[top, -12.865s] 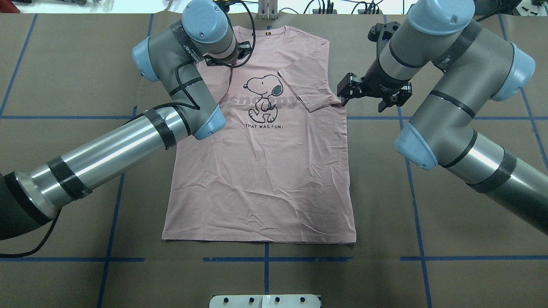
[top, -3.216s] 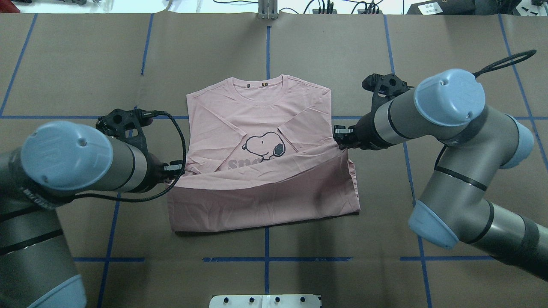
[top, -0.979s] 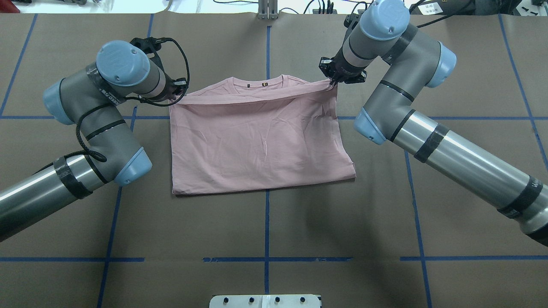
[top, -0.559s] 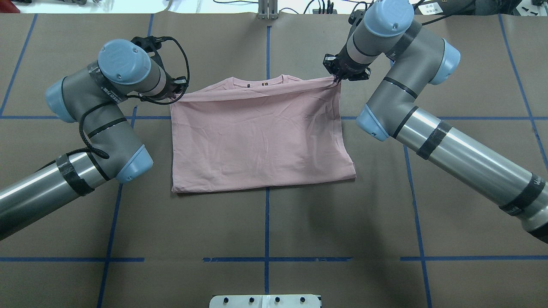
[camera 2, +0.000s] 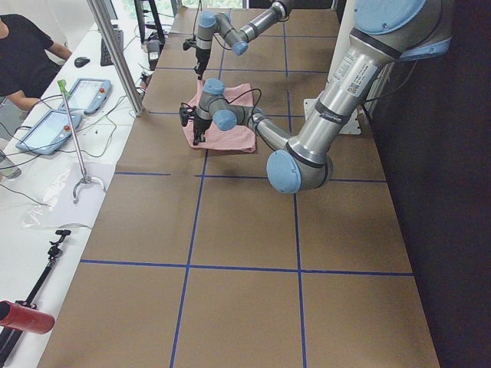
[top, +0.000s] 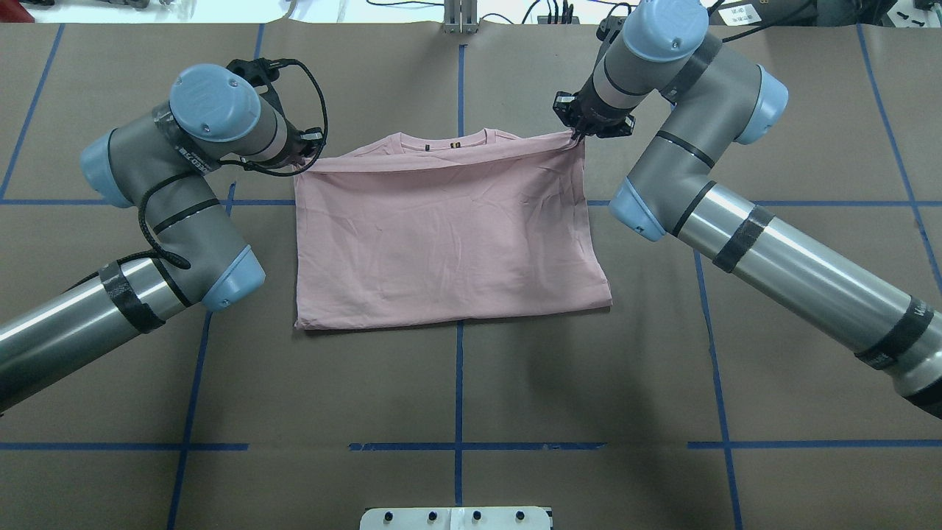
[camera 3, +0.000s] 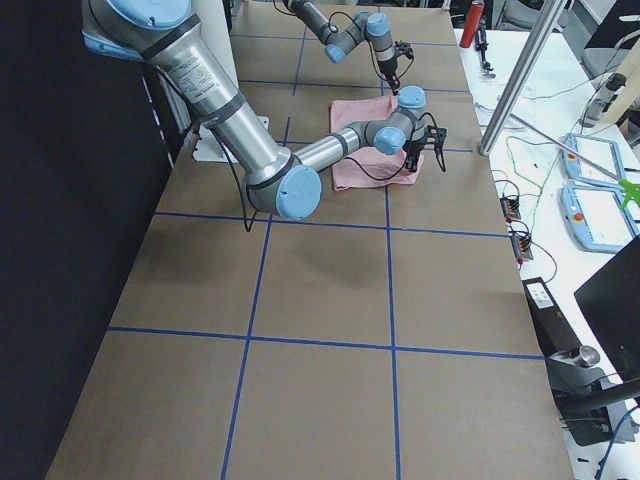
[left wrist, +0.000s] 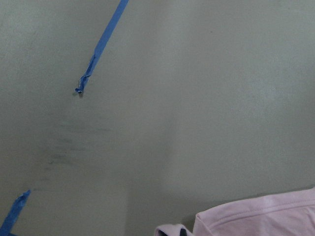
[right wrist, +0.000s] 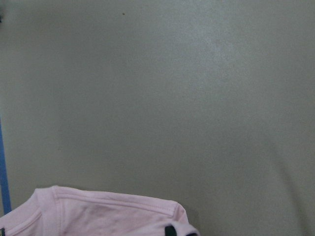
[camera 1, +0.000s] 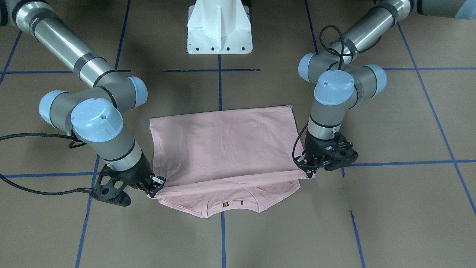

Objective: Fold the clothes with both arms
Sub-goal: 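Lay the hem down near the collar and open both grippers, then move the right gripper to the folded shirt's side edge and grasp it, then drag the folded shirt toward the robot with the right gripper while the left arm withdraws, then grasp the shirt corner nearest the left gripper while the right gripper holds its edge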

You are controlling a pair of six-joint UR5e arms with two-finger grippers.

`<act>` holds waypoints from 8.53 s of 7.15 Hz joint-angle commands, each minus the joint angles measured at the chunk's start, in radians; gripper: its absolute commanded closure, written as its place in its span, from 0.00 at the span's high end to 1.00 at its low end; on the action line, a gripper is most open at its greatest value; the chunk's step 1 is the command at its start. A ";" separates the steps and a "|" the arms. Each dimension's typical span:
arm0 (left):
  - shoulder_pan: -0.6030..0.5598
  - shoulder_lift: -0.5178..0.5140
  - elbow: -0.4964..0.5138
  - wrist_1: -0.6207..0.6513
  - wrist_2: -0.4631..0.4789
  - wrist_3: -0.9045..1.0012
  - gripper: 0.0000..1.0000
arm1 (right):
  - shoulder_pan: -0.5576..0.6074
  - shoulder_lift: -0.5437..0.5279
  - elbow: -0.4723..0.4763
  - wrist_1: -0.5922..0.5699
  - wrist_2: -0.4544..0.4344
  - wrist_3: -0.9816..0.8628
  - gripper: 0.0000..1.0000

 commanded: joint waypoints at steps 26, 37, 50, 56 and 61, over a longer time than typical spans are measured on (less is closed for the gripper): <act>0.024 0.003 -0.139 0.062 -0.001 -0.052 1.00 | -0.242 -0.358 0.447 -0.109 -0.028 0.106 0.00; 0.092 0.003 -0.173 0.062 0.010 -0.122 1.00 | -0.748 -0.784 1.004 -0.281 -0.126 0.312 0.00; 0.506 0.131 -0.394 0.310 0.130 -0.654 0.90 | -0.587 -0.646 0.993 -0.269 -0.229 0.350 1.00; 0.506 0.135 -0.407 0.312 0.133 -0.650 0.00 | -0.585 -0.639 0.996 -0.269 -0.229 0.353 1.00; 0.468 0.130 -0.429 0.312 0.127 -0.602 0.00 | -0.581 -0.637 0.996 -0.269 -0.230 0.355 1.00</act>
